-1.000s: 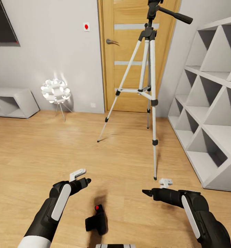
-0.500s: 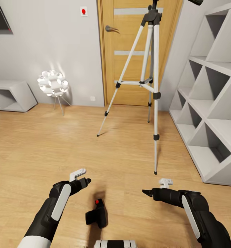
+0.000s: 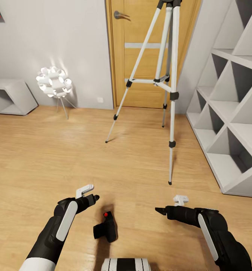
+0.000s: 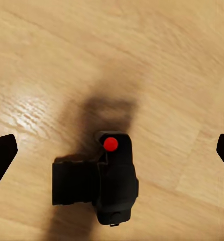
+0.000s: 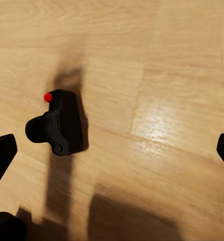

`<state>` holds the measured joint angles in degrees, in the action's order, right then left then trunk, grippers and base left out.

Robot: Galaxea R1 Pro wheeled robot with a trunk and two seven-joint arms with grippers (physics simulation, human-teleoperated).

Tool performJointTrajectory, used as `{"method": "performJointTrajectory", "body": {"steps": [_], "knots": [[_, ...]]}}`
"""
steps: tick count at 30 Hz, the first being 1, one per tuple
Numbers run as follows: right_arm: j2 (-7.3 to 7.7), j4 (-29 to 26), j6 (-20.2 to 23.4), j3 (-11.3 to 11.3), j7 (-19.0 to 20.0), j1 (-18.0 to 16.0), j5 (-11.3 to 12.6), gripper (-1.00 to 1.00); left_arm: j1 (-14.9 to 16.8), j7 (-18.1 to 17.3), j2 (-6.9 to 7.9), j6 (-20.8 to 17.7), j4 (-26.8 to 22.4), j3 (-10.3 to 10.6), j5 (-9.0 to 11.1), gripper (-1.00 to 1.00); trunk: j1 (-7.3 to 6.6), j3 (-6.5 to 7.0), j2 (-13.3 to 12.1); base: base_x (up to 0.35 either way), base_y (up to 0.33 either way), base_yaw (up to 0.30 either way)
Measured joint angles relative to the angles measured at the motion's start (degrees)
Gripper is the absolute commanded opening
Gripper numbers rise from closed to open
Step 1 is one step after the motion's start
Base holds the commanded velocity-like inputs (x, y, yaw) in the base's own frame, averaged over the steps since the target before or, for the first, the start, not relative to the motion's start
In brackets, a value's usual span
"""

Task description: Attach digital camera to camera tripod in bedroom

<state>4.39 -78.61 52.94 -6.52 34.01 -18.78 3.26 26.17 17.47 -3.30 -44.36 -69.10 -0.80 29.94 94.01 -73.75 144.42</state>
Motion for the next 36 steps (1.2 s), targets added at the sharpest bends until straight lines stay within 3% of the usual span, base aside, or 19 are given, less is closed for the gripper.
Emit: {"method": "performJointTrajectory", "body": {"steps": [23,36], "knots": [[0.03,0.1,0.1,0.0,-0.1,0.0,0.0,1.0,0.0,0.1,0.0,0.0,0.0,0.0,-0.1,1.0,0.59,-5.1,0.3,0.0,0.0,0.0],[0.03,0.1,0.0,0.0,-0.1,0.0,0.0,1.0,0.0,0.2,0.0,0.0,0.0,0.0,-0.1,1.0,0.59,-5.11,0.3,0.0,0.0,0.0]]}}
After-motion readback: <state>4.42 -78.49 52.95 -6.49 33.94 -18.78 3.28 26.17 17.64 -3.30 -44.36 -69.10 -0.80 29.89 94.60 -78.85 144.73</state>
